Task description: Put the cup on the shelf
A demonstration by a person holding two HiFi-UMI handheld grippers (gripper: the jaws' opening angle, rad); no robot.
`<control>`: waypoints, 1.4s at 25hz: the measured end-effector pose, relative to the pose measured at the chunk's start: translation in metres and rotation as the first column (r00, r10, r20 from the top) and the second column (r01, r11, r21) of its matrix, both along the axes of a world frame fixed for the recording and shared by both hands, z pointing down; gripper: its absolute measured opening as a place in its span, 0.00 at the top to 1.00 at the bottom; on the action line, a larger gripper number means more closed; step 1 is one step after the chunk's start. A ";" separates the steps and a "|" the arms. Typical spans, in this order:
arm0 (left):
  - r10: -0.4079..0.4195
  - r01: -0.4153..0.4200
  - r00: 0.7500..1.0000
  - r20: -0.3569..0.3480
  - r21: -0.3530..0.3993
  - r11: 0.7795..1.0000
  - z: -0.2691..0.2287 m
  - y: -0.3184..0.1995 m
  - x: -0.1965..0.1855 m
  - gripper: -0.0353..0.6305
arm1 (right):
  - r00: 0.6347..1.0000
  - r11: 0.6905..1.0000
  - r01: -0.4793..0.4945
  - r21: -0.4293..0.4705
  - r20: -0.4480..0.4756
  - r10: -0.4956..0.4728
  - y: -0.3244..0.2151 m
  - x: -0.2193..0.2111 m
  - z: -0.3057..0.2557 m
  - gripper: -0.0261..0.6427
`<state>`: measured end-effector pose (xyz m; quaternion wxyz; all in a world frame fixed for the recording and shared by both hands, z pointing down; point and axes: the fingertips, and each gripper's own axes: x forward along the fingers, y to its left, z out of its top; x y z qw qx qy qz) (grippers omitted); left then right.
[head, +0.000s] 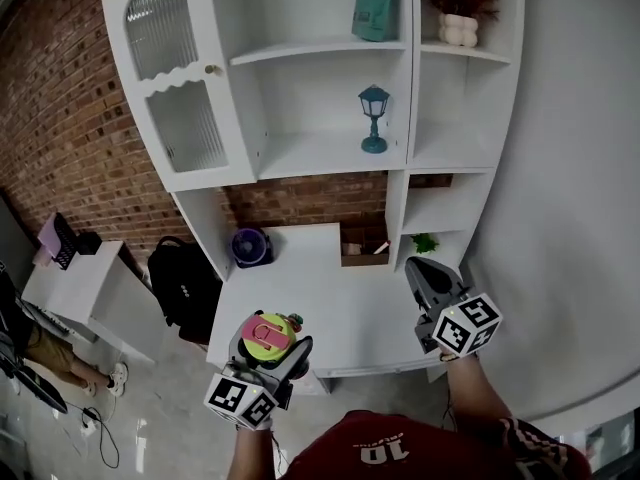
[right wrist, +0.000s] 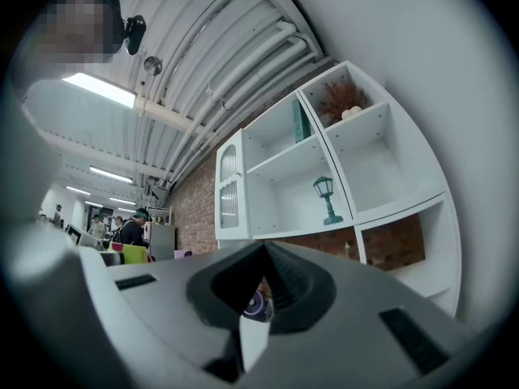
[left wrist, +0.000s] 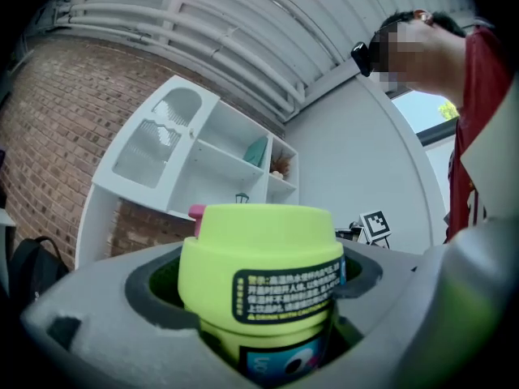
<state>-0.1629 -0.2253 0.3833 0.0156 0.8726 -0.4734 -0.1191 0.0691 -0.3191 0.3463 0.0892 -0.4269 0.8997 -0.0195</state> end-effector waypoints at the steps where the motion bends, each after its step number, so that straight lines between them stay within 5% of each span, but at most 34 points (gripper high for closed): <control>1: 0.006 -0.006 1.000 0.015 0.009 1.000 -0.006 -0.005 0.006 0.24 | 1.000 1.000 0.011 0.013 0.000 -0.011 -0.003 0.000 -0.006 0.95; 11: 0.053 -0.053 0.999 -0.006 0.041 0.998 -0.052 -0.049 0.048 0.24 | 0.989 0.988 0.151 0.043 -0.003 -0.151 -0.029 0.009 -0.024 0.95; 19: 0.087 -0.092 0.994 0.065 0.086 0.992 -0.091 -0.083 0.072 0.24 | 0.974 0.973 0.226 0.039 0.016 -0.227 -0.049 0.011 -0.025 0.95; 23: 0.100 -0.115 0.987 0.127 0.116 0.987 -0.105 -0.106 0.072 0.24 | 0.976 0.975 0.217 0.039 0.018 -0.218 -0.067 0.005 -0.029 0.95; 35: 0.214 -0.229 0.969 0.126 0.119 0.966 -0.123 -0.188 0.063 0.24 | 0.990 0.989 0.137 0.055 -0.046 -0.134 -0.118 -0.018 -0.050 0.95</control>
